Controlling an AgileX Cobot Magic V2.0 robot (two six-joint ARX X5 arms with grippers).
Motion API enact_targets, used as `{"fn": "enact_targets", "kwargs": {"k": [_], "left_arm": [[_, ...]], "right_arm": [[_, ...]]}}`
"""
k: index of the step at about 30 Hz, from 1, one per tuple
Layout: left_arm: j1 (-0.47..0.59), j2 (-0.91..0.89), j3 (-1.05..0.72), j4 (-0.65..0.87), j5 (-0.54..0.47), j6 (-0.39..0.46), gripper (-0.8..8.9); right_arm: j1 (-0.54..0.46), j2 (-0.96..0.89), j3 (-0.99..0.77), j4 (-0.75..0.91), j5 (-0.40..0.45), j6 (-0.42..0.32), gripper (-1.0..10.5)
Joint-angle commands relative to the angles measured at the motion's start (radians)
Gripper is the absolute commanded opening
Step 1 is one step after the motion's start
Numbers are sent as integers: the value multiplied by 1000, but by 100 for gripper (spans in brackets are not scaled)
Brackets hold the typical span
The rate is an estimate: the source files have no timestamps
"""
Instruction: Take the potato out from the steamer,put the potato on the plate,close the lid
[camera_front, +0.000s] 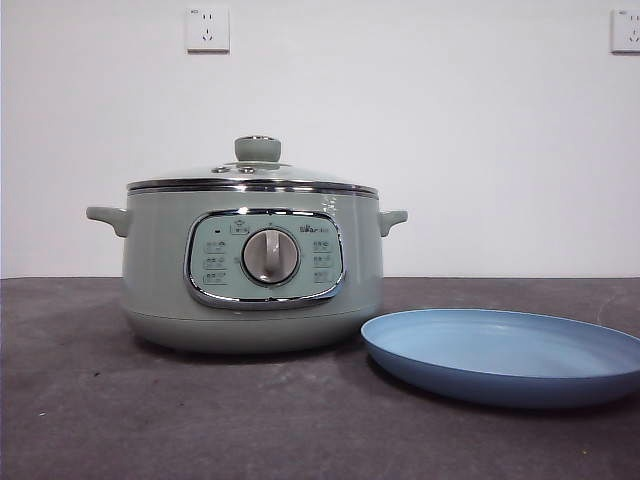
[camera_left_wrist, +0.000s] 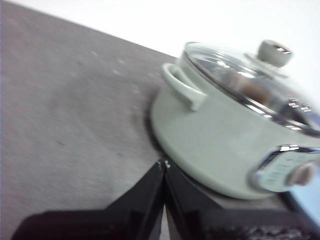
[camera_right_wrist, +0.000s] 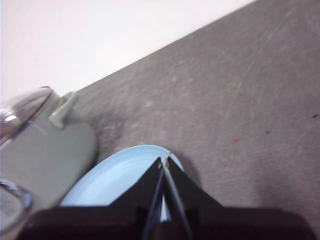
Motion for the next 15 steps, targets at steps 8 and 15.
{"fn": "enact_targets", "kwargs": {"k": [8, 15], "left_arm": [[2, 0, 186, -120, 67, -103, -8], [2, 88, 344, -240, 167, -51, -8]], "right_arm": [[2, 41, 166, -50, -37, 48, -12], [4, 206, 362, -186, -150, -13, -12]]}}
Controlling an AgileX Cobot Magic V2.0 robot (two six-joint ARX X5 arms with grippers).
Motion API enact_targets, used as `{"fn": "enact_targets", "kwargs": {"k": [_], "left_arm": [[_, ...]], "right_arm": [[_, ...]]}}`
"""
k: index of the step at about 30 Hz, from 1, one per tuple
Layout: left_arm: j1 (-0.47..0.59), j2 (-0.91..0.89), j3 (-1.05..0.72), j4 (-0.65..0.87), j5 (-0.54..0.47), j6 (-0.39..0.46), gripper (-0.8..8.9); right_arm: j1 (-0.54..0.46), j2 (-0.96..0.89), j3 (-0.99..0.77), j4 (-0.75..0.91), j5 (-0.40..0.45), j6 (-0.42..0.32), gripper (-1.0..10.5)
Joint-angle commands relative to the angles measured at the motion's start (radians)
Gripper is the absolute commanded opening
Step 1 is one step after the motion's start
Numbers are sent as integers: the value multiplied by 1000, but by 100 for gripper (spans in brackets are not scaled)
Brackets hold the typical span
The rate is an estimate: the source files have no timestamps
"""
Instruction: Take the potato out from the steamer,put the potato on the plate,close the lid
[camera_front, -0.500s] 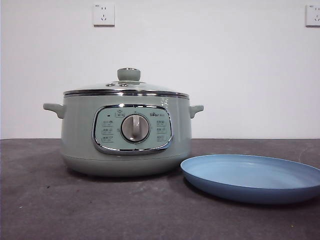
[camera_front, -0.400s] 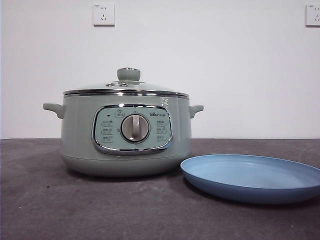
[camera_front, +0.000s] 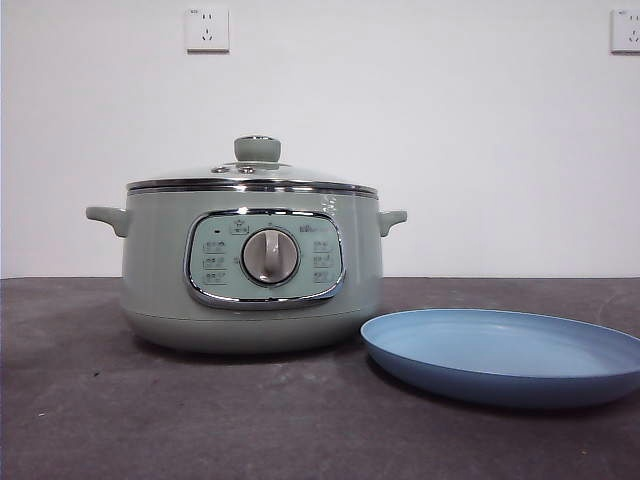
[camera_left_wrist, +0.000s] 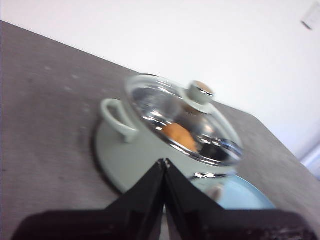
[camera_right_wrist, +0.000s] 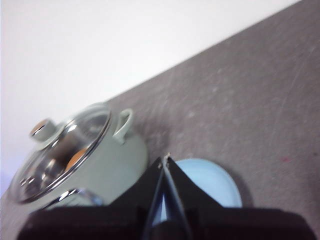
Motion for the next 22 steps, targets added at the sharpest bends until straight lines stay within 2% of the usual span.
{"fn": "enact_targets", "kwargs": {"k": [1, 6, 12, 17, 22], "left_arm": [[2, 53, 53, -36, 66, 51, -8], [2, 178, 164, -116, 184, 159, -8], [-1, 319, 301, -236, 325, 288, -8], [-14, 412, 412, -356, 365, 396, -8], [-42, 482, 507, -526, 360, 523, -8]], "right_arm": [[3, 71, 82, -46, -57, -63, -12], [7, 230, 265, -190, -212, -185, -12], [37, 400, 478, -408, -343, -355, -12], [63, 502, 605, -570, -397, -483, -11], [95, 554, 668, -679, -395, -547, -11]]}}
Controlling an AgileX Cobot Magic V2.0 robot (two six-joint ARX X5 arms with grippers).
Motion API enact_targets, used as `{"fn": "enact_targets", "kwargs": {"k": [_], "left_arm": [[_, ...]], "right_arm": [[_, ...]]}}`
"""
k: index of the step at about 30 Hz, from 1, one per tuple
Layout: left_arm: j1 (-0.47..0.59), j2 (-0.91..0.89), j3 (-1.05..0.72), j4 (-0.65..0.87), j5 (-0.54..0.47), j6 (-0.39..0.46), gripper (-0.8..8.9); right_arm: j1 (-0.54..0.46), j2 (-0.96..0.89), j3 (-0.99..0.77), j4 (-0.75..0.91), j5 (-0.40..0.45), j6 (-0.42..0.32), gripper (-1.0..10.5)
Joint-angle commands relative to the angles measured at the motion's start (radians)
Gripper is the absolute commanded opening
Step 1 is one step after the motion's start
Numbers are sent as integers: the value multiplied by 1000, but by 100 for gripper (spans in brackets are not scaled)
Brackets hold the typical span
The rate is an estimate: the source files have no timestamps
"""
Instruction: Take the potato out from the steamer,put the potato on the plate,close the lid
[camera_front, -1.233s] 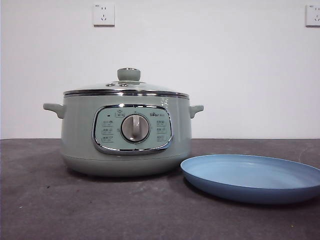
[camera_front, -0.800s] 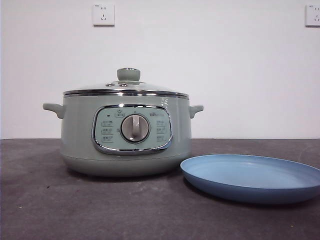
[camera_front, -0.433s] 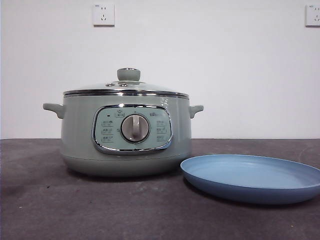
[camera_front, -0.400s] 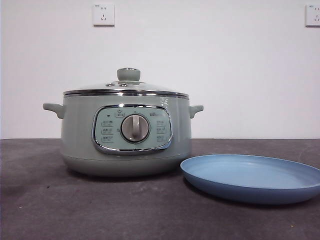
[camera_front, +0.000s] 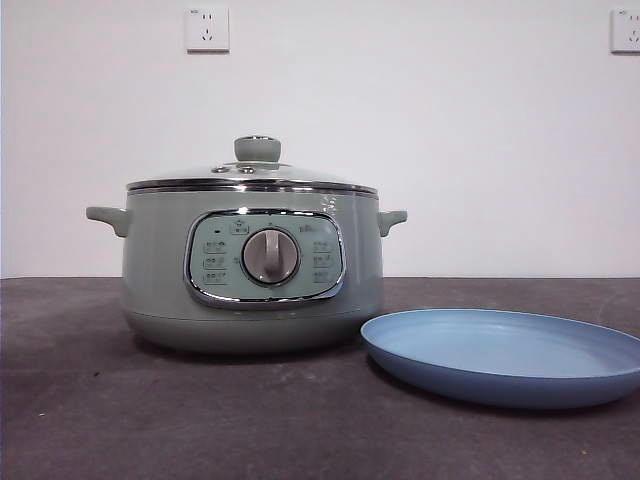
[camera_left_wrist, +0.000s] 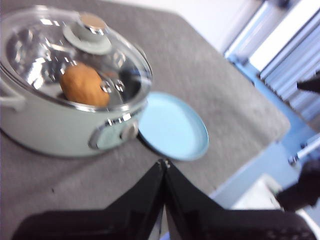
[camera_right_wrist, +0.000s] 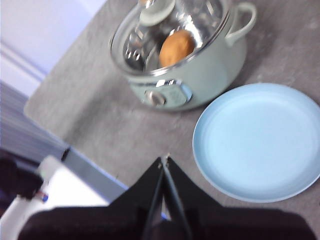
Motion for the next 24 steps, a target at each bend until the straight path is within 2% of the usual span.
{"fn": "enact_targets", "kwargs": {"k": [1, 7, 8, 12, 13, 15, 24], "left_arm": [[-16, 28, 38, -86, -1, 123, -8], [-26, 45, 62, -106, -3, 135, 26], [-26, 45, 63, -106, -3, 134, 85], [-26, 46, 64, -104, -4, 131, 569], [-26, 46, 64, -102, -4, 130, 604], [-26, 46, 64, -99, -3, 130, 600], [-29, 68, 81, -81, -36, 116, 600]], "right_arm": [[19, 13, 17, -29, -2, -64, -11], [38, 15, 18, -28, -1, -64, 24], [38, 15, 18, -28, 0, -64, 70], [38, 15, 18, -27, 1, -43, 477], [38, 15, 18, -28, 0, -37, 566], [38, 15, 18, -28, 0, -32, 629], [38, 15, 18, -28, 0, -29, 628]]}}
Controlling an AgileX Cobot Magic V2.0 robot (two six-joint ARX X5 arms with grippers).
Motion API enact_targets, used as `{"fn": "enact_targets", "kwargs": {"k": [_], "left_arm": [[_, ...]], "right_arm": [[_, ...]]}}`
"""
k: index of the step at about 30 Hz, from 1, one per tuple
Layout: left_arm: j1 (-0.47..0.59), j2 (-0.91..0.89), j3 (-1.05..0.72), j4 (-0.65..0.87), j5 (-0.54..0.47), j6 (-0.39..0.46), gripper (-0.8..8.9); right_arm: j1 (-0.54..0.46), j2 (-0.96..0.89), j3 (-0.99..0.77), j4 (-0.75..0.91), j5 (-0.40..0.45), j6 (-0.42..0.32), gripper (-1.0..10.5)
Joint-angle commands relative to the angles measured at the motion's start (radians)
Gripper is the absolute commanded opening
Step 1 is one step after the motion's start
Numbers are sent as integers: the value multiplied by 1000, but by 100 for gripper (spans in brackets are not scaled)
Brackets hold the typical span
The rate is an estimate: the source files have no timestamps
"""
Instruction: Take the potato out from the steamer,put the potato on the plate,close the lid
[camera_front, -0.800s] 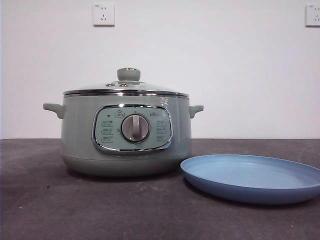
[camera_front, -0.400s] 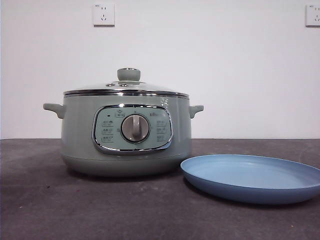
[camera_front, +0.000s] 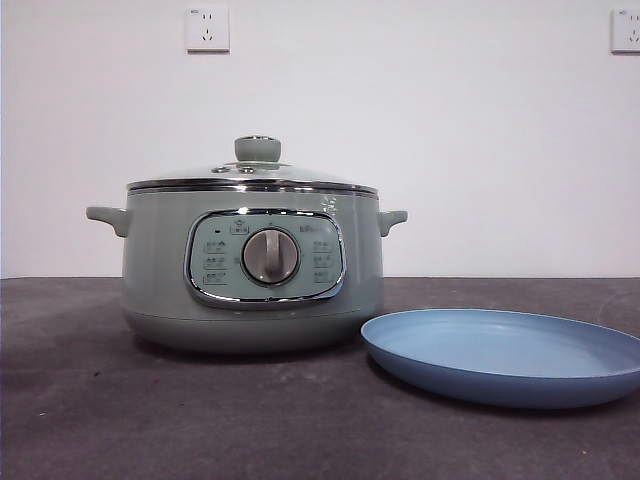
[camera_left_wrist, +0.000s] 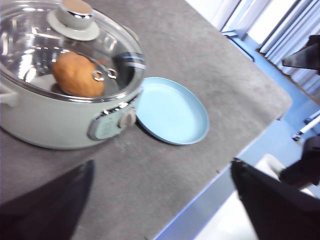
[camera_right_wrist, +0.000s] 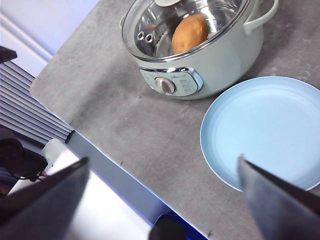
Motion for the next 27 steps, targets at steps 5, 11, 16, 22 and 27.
{"fn": "enact_targets", "kwargs": {"k": [5, 11, 16, 22, 27], "left_arm": [[-24, 72, 66, 31, -60, 1, 600], [-85, 205, 147, 118, -101, 1, 600], [-172, 363, 236, 198, -208, 2, 599], [-269, 578, 355, 266, -320, 32, 599], [-327, 756, 458, 305, -401, 50, 598]], "right_arm": [[3, -1, 3, 0, 0, 7, 628], [3, 11, 3, 1, -1, 7, 628], [3, 18, 3, 1, 0, 6, 628], [3, 25, 3, 0, -1, 6, 628], [3, 31, 3, 1, 0, 6, 628]]}}
